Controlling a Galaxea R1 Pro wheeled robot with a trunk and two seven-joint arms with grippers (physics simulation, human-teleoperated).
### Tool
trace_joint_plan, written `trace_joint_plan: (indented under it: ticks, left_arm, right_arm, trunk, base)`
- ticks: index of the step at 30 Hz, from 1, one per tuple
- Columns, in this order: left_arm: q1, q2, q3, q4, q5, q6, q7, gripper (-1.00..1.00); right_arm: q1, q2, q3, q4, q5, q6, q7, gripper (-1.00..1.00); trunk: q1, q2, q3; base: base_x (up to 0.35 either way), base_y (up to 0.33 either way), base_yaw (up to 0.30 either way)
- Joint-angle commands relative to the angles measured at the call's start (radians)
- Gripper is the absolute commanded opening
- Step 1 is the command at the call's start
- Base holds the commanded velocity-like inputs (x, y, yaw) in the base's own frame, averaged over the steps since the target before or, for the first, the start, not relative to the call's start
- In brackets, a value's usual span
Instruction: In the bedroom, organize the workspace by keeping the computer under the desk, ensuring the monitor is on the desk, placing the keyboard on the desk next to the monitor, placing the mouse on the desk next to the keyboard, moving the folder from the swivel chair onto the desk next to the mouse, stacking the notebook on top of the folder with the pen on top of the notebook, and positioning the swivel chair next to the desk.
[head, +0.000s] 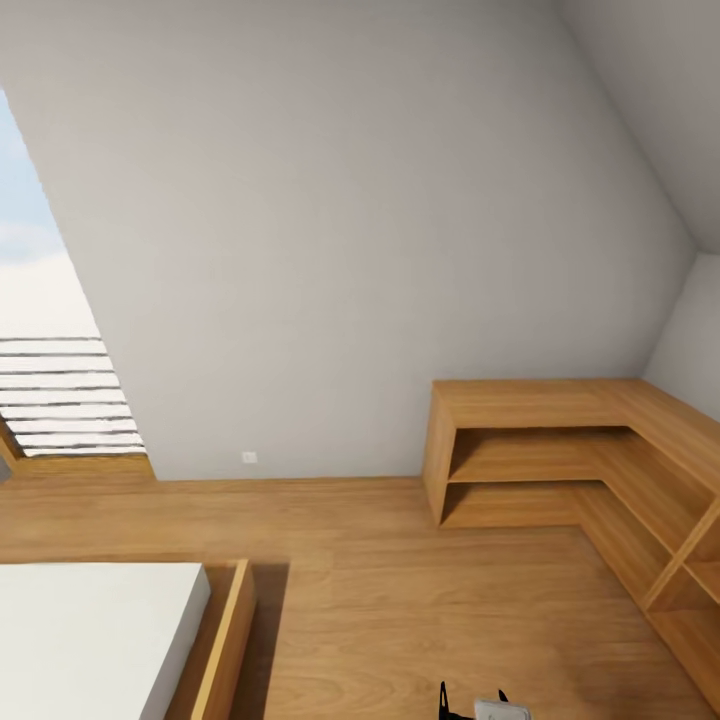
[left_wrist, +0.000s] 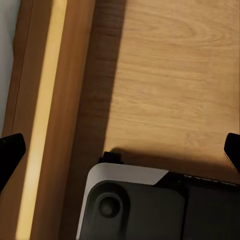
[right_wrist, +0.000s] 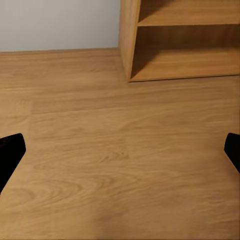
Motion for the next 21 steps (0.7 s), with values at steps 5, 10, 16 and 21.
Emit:
trace_joint_plan:
  ticks: [5, 10, 16, 21]
  left_arm:
    - [-0.001, 0.001, -0.009, 0.0, 0.008, -0.003, 0.007, 1.0]
    - [0.0, 0.001, -0.009, 0.0, 0.008, -0.003, 0.007, 1.0]
    - [-0.001, 0.001, -0.009, 0.0, 0.008, -0.004, 0.007, 1.0]
    - [-0.001, 0.001, -0.009, 0.0, 0.008, -0.004, 0.007, 1.0]
  right_arm:
    - [-0.001, 0.0, 0.008, 0.0, -0.001, -0.001, -0.009, 1.0]
    - [-0.001, 0.0, 0.008, 0.0, -0.001, -0.001, -0.009, 1.0]
    - [-0.001, 0.0, 0.008, 0.0, -0.001, -0.001, -0.009, 1.0]
    - [-0.001, 0.0, 0.008, 0.0, -0.001, -0.001, -0.008, 1.0]
  trunk:
    - [0.001, -0.001, -0.002]
    - [0.001, -0.001, -0.002]
    - [0.001, -0.001, -0.002]
    - [0.001, -0.001, -0.002]
  base:
    - [0.323, 0.0, 0.0]
    - [0.323, 0.0, 0.0]
    - [0.323, 0.0, 0.0]
    - [0.323, 0.0, 0.0]
